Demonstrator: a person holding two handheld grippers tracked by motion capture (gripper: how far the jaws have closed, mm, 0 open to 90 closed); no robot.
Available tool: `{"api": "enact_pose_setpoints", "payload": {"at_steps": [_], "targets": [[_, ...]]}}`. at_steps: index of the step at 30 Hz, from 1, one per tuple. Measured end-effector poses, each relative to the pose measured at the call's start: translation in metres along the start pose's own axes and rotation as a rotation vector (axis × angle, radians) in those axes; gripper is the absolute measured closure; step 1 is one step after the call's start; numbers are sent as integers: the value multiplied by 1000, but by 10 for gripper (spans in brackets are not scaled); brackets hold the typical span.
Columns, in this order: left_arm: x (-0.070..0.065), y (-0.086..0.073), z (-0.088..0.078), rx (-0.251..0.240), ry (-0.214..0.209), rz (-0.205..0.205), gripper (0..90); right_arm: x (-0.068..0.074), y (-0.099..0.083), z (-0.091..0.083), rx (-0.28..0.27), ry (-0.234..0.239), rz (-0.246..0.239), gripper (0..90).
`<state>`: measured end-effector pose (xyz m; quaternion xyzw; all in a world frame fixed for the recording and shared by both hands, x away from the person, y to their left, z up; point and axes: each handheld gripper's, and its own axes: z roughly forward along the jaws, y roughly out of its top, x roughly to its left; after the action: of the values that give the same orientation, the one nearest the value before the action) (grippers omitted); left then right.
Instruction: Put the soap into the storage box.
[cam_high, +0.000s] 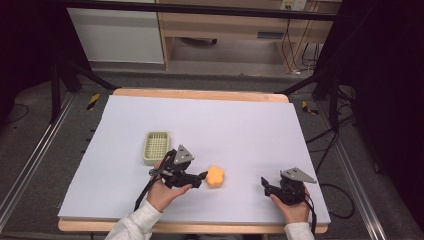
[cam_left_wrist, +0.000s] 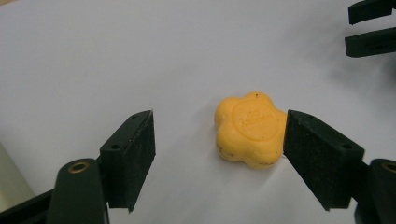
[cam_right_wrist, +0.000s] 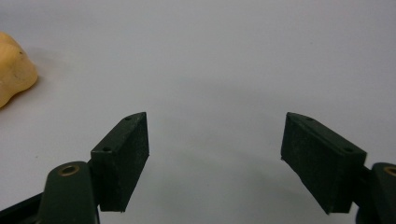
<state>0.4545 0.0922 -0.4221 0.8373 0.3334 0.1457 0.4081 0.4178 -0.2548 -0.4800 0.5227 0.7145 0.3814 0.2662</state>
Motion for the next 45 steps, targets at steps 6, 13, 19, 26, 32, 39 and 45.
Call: {"api": "enact_pose_setpoints", "payload": {"at_steps": [6,13,19,26,32,39,45], "targets": [[-4,1,8,19,-12,6,243,0,0,0,-1,-2,-3,237],[-10,5,20,55,-27,22,234,0,0,0,-4,-4,-3,235],[-14,8,27,77,-36,28,227,-1,0,0,-6,-4,-4,236],[-19,11,36,97,-44,38,219,-1,0,1,-2,-4,-4,236],[-22,12,43,119,-52,45,204,-1,0,0,-2,-1,5,236],[-23,12,50,149,-60,56,195,-1,0,0,-1,-1,5,236],[-26,13,58,169,-54,67,191,-1,0,0,-1,0,7,237]]}}
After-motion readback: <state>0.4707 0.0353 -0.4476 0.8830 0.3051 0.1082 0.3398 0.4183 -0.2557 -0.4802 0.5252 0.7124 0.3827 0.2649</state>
